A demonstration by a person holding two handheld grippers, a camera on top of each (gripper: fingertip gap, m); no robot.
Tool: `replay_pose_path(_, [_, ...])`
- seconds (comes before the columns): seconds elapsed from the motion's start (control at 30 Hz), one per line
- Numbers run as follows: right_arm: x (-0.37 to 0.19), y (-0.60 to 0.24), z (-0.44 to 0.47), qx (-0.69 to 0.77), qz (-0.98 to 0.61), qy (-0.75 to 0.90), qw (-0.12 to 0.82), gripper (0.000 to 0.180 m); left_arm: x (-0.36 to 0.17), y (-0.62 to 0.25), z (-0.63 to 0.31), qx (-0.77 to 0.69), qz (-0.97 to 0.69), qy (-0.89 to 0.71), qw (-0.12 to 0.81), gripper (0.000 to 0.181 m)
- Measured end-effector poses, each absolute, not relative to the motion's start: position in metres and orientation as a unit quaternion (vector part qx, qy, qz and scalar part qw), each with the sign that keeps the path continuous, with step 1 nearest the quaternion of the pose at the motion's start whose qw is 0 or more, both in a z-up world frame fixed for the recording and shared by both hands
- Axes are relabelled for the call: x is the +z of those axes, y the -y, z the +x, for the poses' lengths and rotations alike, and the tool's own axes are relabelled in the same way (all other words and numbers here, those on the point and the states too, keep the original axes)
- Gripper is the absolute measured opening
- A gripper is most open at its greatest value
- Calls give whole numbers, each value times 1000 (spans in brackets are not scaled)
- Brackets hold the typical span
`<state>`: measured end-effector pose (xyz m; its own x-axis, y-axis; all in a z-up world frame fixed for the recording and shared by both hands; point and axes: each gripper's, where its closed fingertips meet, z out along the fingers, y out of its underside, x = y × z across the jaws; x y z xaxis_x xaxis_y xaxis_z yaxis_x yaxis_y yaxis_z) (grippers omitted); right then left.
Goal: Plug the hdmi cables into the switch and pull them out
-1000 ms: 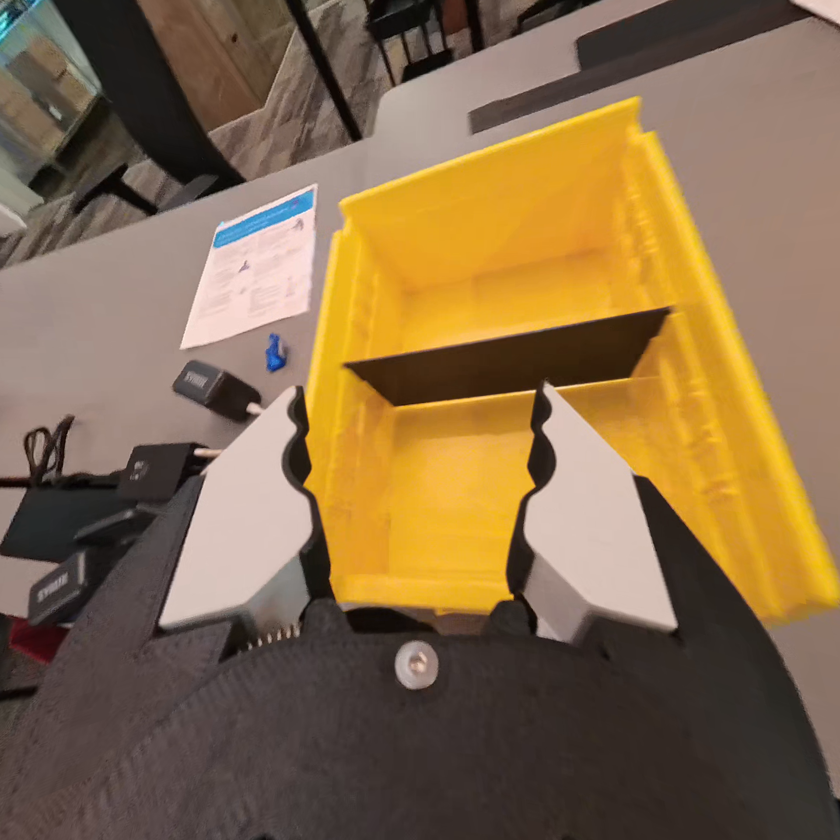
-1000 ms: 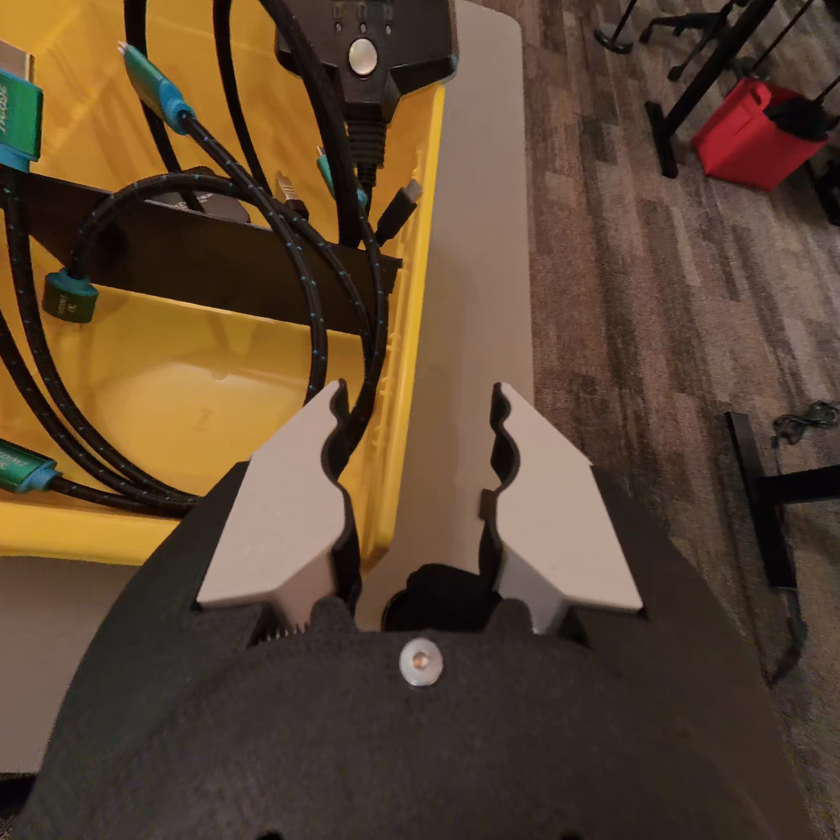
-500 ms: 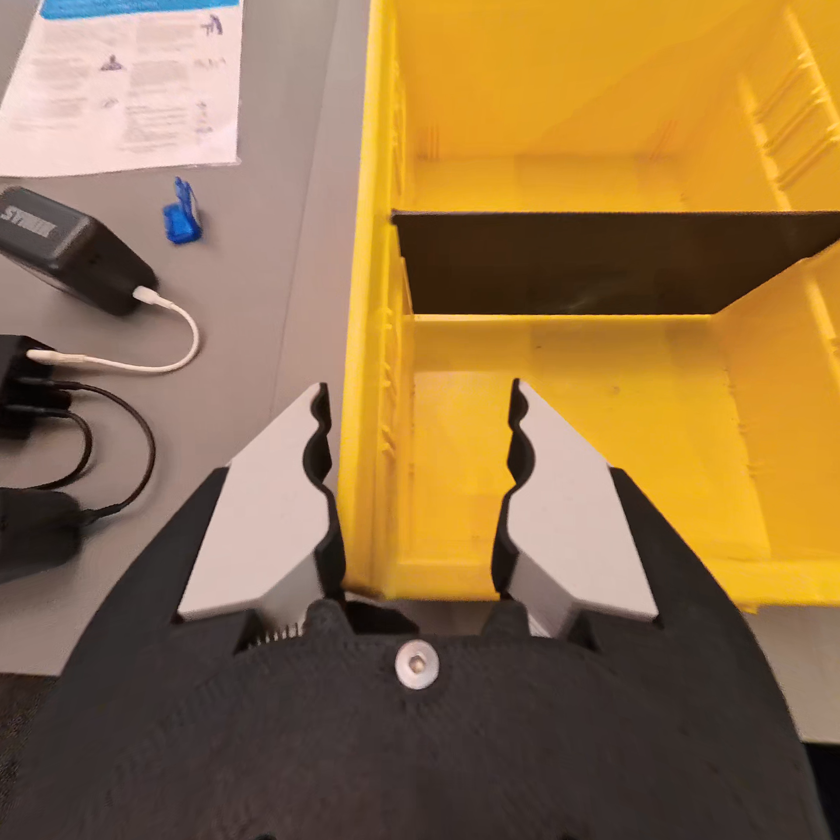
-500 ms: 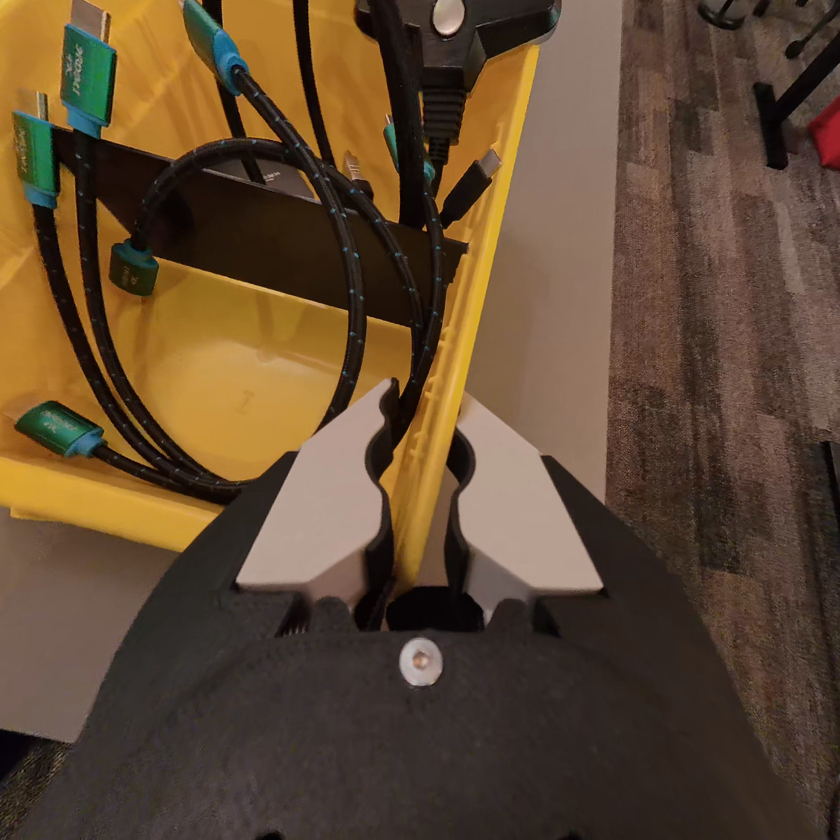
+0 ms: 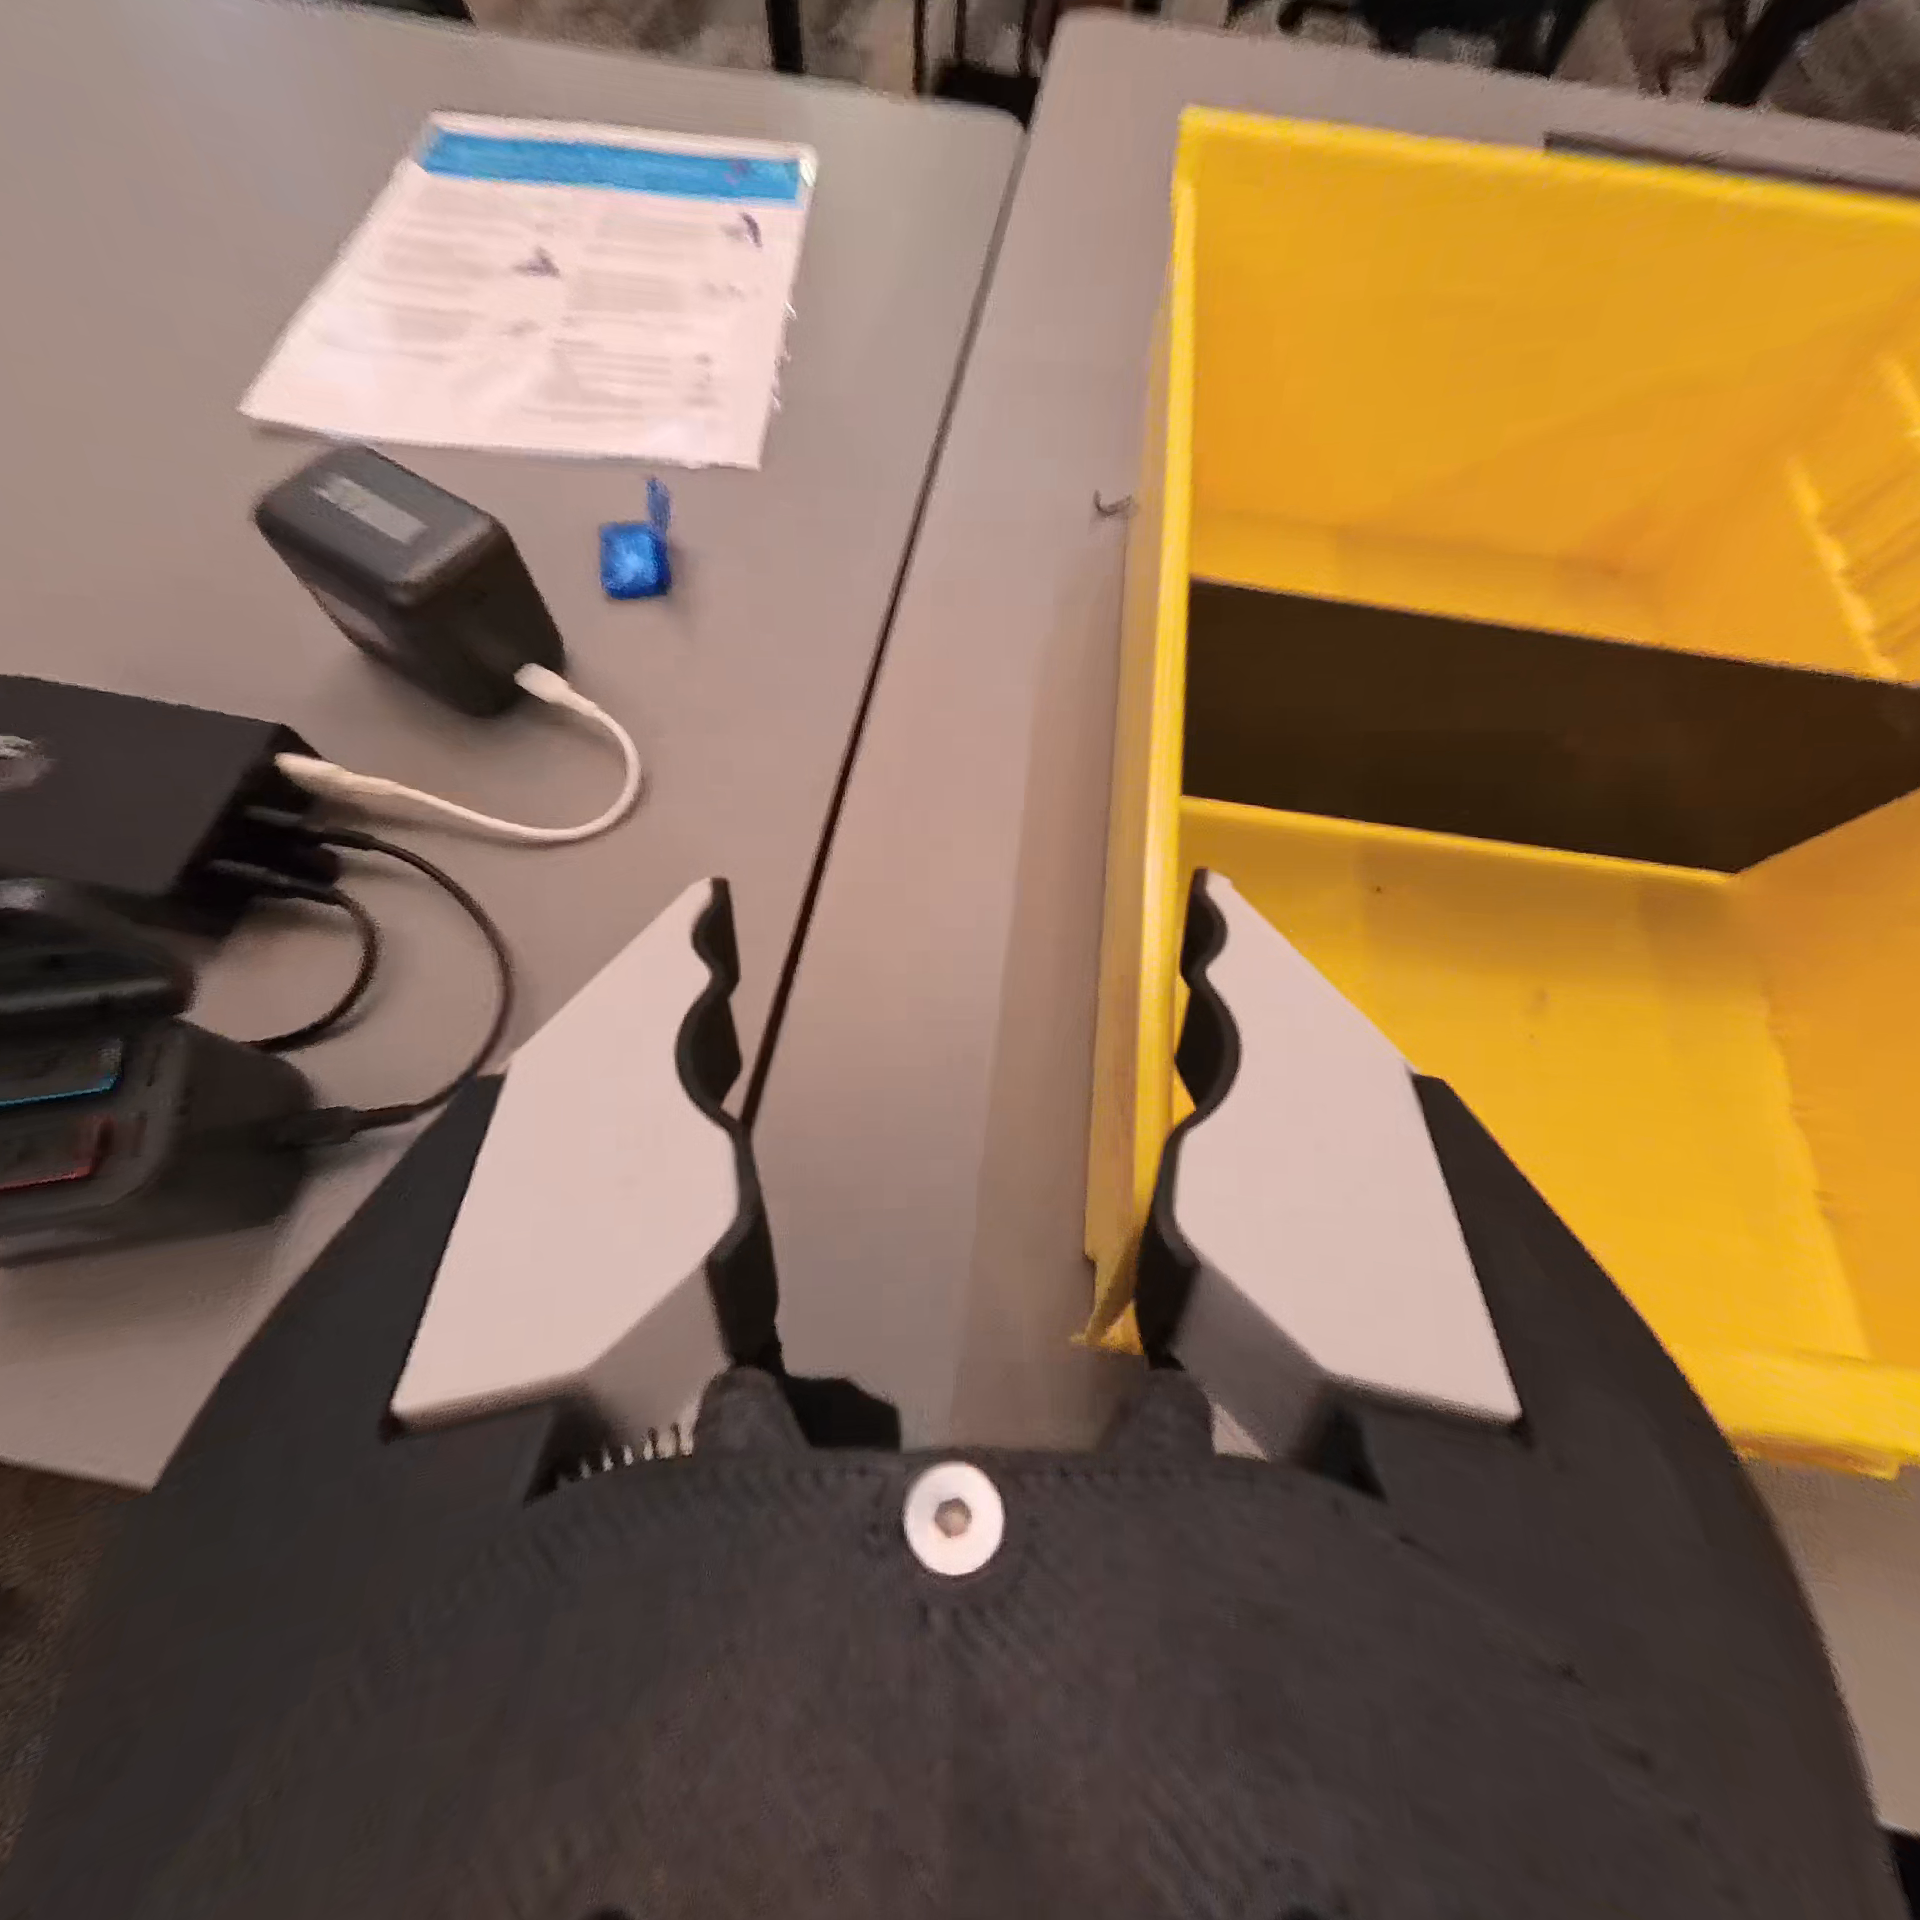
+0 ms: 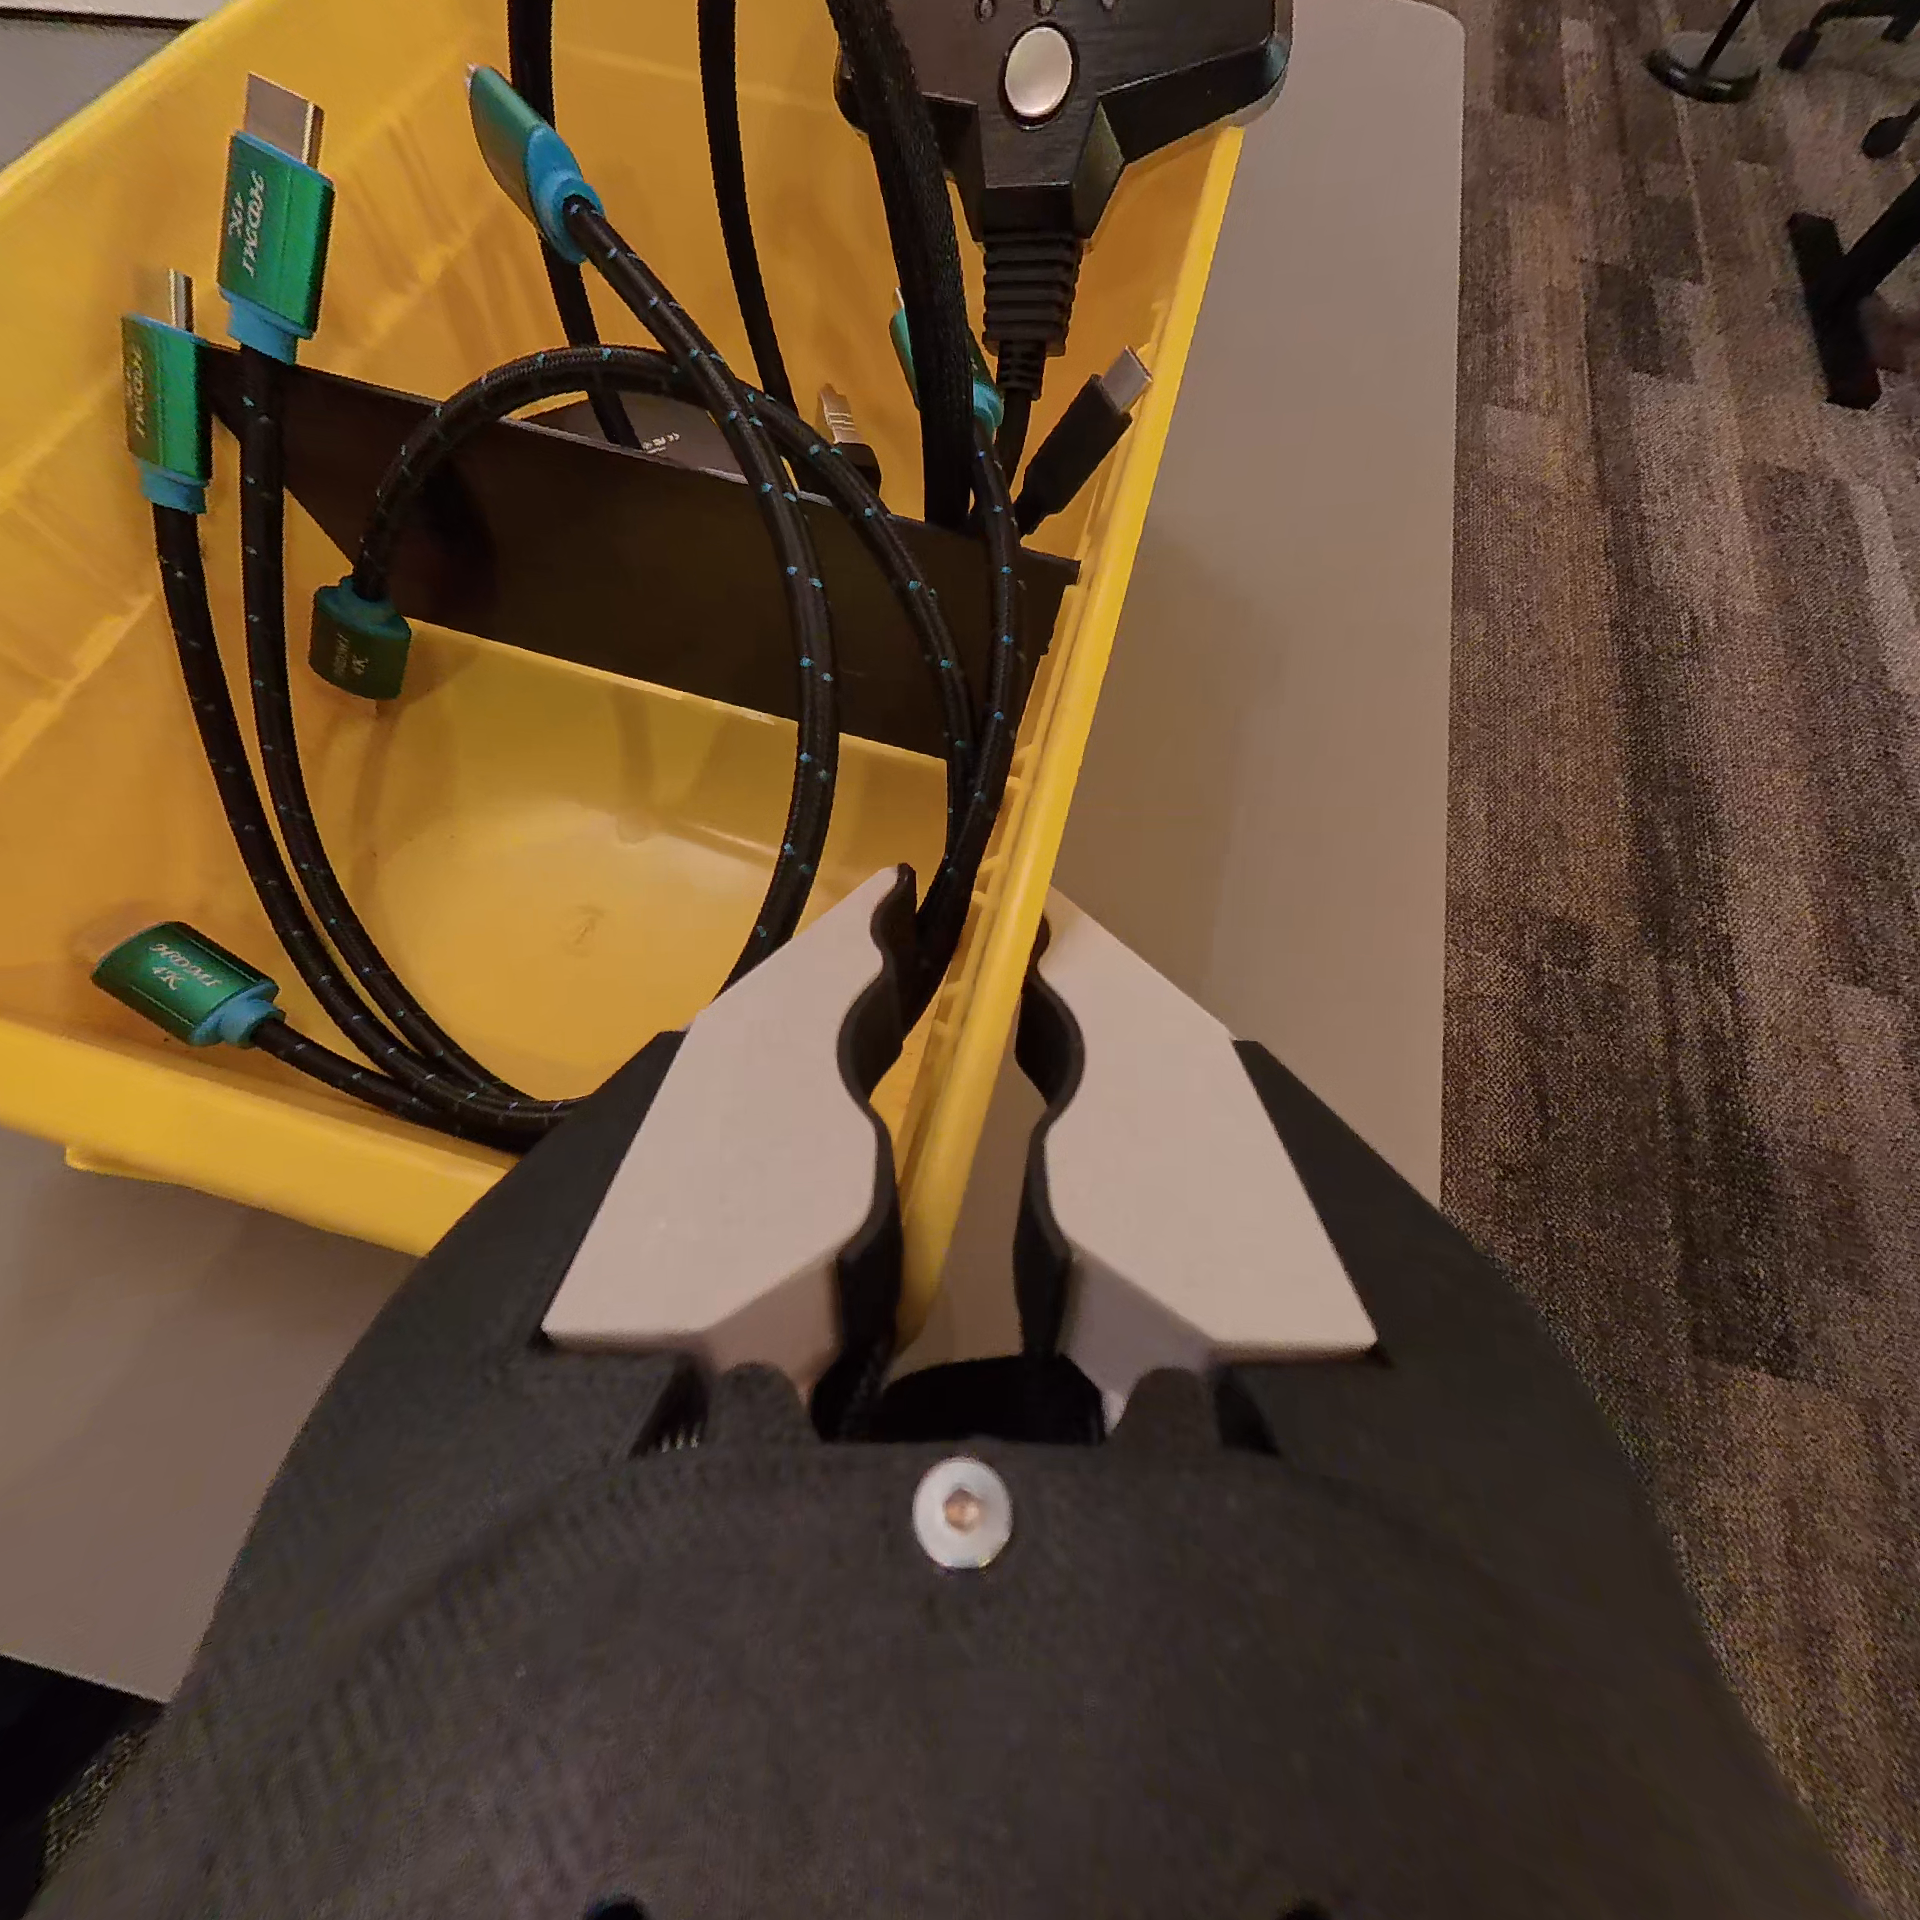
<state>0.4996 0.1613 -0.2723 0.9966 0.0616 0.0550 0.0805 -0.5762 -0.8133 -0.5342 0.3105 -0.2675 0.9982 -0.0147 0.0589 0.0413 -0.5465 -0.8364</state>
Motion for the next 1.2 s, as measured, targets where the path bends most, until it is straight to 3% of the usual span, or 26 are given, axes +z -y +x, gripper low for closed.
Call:
replay_pose_path(0.13, [-273,-162,497,-10,-889,43,456,14,-286,-316,-505,-106,-889,-19,446,76])
replay_pose_path(0.27, [-273,-163,494,-11,-889,44,455,14,-290,-325,-486,-119,-889,-52,439,15])
replay_pose_path(0.33, [-273,-163,492,-10,-889,44,456,14,-292,-329,-489,-92,-891,-54,442,3])
replay_pose_path(0.8, [-273,-180,454,1,-887,53,460,11,-272,-335,-458,-131,-864,-79,480,4])
replay_pose_path(1.2, [-273,-206,369,26,-884,85,459,11,-271,-328,-442,-128,-876,-117,450,2])
